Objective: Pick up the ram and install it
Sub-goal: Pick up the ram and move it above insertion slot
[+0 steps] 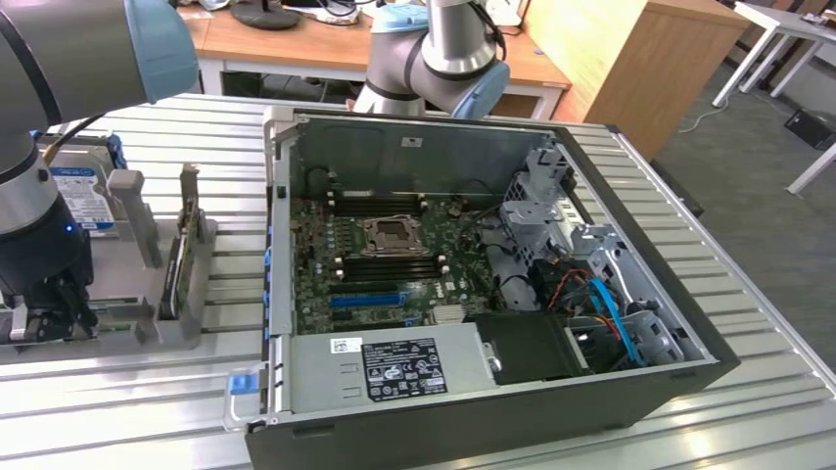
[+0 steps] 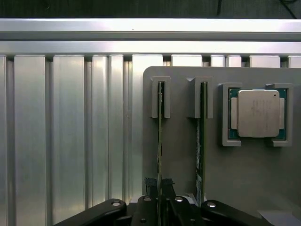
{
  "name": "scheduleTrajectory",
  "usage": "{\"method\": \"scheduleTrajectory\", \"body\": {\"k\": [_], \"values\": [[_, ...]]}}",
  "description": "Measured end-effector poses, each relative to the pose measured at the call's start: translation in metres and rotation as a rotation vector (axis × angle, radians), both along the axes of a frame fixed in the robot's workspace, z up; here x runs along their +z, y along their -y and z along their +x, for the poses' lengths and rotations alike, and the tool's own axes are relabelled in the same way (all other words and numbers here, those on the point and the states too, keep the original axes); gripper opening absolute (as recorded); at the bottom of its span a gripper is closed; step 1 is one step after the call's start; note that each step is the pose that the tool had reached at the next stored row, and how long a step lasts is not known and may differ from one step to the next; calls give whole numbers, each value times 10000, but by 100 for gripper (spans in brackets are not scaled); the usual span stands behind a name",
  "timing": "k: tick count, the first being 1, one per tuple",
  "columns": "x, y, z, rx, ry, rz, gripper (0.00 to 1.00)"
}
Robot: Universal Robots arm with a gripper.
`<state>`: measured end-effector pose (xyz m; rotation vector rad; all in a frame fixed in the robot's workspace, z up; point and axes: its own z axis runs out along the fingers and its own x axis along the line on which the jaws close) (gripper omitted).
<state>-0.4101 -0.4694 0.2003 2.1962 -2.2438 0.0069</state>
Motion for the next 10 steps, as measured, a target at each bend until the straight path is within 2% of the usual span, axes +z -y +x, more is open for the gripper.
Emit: {"method": "scheduleTrajectory", "body": {"k": [1, 2, 4, 10], "values": [[0, 0, 0, 0, 0, 0, 20], [0, 0, 0, 0, -1, 1, 14], [0, 0, 0, 0, 0, 0, 12], [0, 0, 0, 0, 0, 0, 12]]}}
